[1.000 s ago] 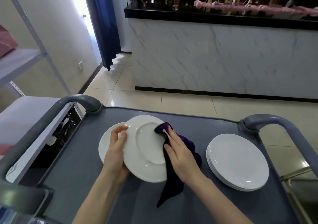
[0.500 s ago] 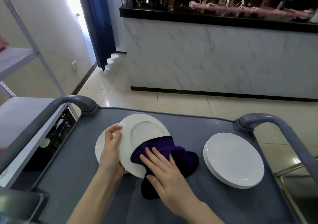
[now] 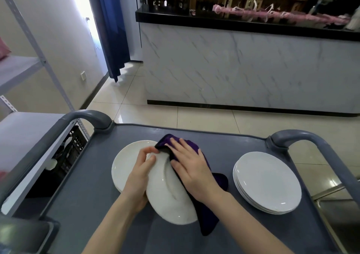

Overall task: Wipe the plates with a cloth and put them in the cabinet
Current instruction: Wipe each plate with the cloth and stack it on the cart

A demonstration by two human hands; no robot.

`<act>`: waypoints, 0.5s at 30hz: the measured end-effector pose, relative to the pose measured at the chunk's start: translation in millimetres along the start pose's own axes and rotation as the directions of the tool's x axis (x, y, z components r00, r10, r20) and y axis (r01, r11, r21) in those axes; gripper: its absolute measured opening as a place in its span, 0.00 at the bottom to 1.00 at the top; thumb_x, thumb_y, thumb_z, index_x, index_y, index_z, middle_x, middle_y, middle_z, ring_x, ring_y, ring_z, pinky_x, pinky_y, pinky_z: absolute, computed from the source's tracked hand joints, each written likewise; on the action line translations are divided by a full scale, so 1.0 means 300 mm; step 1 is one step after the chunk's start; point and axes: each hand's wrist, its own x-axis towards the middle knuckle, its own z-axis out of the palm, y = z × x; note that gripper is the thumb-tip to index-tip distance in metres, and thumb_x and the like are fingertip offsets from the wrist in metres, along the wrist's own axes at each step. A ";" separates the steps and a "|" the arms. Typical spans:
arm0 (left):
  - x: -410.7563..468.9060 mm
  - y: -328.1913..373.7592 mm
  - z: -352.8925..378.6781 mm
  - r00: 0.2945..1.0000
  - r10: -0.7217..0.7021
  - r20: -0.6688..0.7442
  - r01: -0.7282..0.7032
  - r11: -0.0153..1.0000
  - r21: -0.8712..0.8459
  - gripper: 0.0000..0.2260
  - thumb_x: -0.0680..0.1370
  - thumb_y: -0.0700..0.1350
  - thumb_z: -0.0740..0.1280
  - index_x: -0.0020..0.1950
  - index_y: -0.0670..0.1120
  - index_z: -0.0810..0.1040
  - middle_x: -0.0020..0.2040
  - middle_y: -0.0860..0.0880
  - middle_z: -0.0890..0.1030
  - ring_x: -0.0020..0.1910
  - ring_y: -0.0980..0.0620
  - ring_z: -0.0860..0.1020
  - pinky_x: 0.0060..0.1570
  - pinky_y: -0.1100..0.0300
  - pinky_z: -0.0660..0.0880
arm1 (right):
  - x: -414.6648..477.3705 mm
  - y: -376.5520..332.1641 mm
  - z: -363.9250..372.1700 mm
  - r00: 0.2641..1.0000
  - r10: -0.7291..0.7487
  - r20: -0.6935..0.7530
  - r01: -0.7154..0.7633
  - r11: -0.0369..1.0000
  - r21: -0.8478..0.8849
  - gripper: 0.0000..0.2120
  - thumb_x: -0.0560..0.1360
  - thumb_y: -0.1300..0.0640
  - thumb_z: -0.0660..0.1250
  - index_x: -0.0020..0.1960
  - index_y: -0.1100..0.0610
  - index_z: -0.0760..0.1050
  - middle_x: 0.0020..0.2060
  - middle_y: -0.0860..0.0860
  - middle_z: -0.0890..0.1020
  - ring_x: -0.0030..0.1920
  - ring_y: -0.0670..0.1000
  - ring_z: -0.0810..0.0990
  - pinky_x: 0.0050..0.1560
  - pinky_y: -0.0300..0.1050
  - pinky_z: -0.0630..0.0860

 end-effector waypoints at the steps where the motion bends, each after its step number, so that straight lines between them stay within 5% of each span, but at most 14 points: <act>1: -0.001 -0.005 -0.003 1.000 -0.002 -0.003 0.002 1.000 -0.005 0.11 0.84 0.44 0.59 0.48 0.54 0.78 0.52 0.52 0.84 0.54 0.51 0.80 0.56 0.50 0.76 | 0.004 -0.003 0.010 0.999 -0.030 0.013 0.030 0.999 -0.040 0.22 0.82 0.47 0.52 0.75 0.38 0.58 0.76 0.33 0.56 0.76 0.34 0.46 0.76 0.55 0.42; 9: 0.033 0.022 -0.077 0.997 -0.016 -0.074 0.008 0.995 -0.100 0.11 0.84 0.46 0.59 0.46 0.58 0.77 0.46 0.55 0.82 0.40 0.52 0.82 0.36 0.54 0.79 | -0.055 0.081 -0.015 0.988 0.148 -0.045 -0.136 0.969 0.209 0.24 0.83 0.56 0.57 0.72 0.33 0.56 0.72 0.28 0.58 0.74 0.30 0.51 0.76 0.40 0.52; 15: 0.087 0.036 -0.082 0.968 0.013 -0.252 -0.059 0.983 -0.176 0.15 0.83 0.45 0.59 0.42 0.60 0.77 0.44 0.57 0.82 0.40 0.54 0.79 0.34 0.59 0.78 | -0.248 0.082 0.056 0.993 0.110 -0.030 -0.103 0.978 0.182 0.24 0.82 0.56 0.59 0.74 0.39 0.59 0.74 0.27 0.54 0.77 0.36 0.51 0.76 0.35 0.48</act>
